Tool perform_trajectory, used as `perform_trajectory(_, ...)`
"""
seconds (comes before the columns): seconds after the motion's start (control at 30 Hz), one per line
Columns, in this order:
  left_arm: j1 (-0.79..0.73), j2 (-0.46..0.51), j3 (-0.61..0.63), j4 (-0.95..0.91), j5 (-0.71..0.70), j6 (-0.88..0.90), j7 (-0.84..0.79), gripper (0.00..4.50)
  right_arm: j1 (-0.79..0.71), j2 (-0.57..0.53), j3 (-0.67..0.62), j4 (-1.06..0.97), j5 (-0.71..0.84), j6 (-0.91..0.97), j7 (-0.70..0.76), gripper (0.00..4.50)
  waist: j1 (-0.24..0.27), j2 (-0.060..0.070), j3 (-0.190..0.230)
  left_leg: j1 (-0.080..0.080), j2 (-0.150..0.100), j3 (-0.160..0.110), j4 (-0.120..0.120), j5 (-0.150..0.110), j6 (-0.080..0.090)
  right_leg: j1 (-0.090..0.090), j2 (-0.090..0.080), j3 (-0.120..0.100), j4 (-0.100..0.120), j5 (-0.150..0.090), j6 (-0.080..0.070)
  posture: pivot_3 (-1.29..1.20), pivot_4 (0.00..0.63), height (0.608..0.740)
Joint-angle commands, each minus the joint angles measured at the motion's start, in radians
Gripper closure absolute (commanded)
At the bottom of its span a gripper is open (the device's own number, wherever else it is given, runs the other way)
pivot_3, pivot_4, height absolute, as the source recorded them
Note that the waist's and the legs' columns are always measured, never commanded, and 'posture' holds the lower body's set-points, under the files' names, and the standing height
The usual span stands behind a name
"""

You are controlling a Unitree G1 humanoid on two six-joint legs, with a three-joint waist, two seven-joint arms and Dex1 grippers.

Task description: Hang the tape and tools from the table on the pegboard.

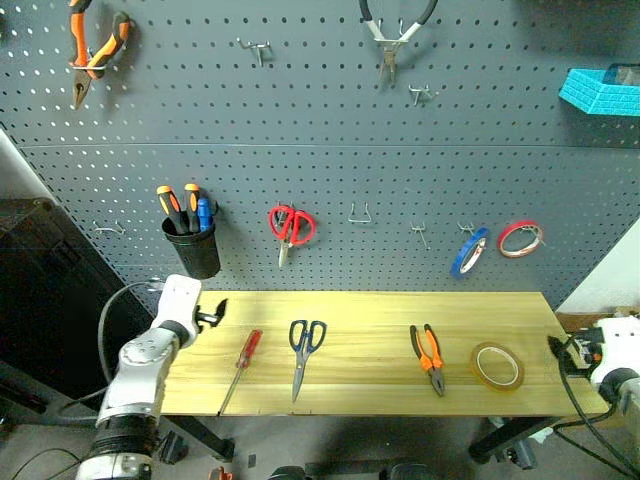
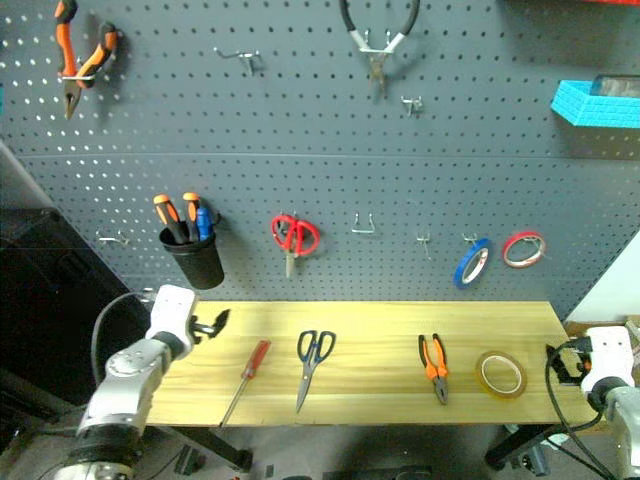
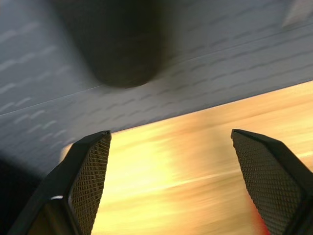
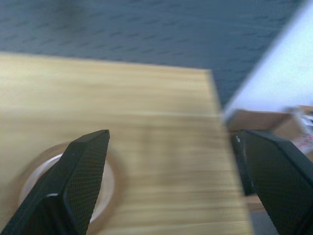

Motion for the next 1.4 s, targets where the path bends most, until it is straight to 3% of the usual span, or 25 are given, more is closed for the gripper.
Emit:
perform_trajectory(0.03,0.012,0.023,-0.103,-0.169,0.028,0.007,-0.095,0.33,0.003,-0.021,0.044,-0.151,0.003,0.121,0.022,0.0,-0.005,0.0,0.001,0.0,0.0,0.001,0.0,0.0,0.0,0.0,0.0,0.0,0.0,-0.002,0.003,-0.15,0.051,0.74)
perform_trajectory(0.23,0.022,0.077,-0.235,-0.344,-0.031,0.02,-0.34,0.33,-0.087,-0.043,0.166,-0.156,-0.022,0.273,0.067,0.0,-0.03,0.0,0.038,0.007,0.002,0.005,0.0,0.0,0.0,0.006,0.001,0.002,-0.002,-0.002,0.004,-0.15,0.107,0.74)
perform_trajectory(0.47,0.006,0.157,-0.288,-0.489,-0.176,0.106,-0.599,0.33,-0.234,-0.007,0.29,-0.019,-0.066,0.299,0.111,0.0,-0.032,0.003,0.081,0.004,0.005,0.007,-0.001,-0.001,0.001,0.002,0.005,0.004,-0.002,-0.001,0.003,-0.14,0.149,0.74)
perform_trajectory(0.73,-0.037,0.193,-0.279,-0.467,-0.17,0.099,-0.642,0.33,-0.343,0.046,0.393,0.136,-0.123,0.291,0.133,0.0,-0.024,0.001,0.116,-0.01,0.004,0.004,0.001,-0.002,0.002,-0.01,0.004,0.003,-0.001,0.001,-0.001,-0.1,0.188,0.74)
perform_trajectory(1.17,-0.04,0.186,-0.29,-0.46,-0.144,0.068,-0.632,0.33,-0.462,0.073,0.408,0.47,-0.204,0.213,0.126,0.0,-0.022,-0.005,0.135,-0.011,0.004,0.005,0.001,-0.004,0.004,-0.011,0.002,0.003,-0.002,0.001,-0.001,-0.08,0.177,0.74)
perform_trajectory(1.27,-0.045,0.18,-0.293,-0.452,-0.139,0.063,-0.628,0.28,-0.479,0.085,0.401,0.514,-0.193,0.23,0.151,0.57,-0.022,-0.006,0.134,-0.01,0.004,0.005,0.002,-0.004,0.004,-0.01,0.002,0.003,-0.002,0.001,-0.001,-0.08,0.17,0.74)
perform_trajectory(1.4,-0.054,0.171,-0.293,-0.445,-0.138,0.064,-0.622,0.28,-0.507,0.111,0.383,0.594,-0.18,0.258,0.168,1.83,-0.022,-0.01,0.132,-0.01,0.004,0.004,0.002,-0.004,0.004,-0.01,0.002,0.002,-0.002,0.001,-0.001,-0.08,0.158,0.74)
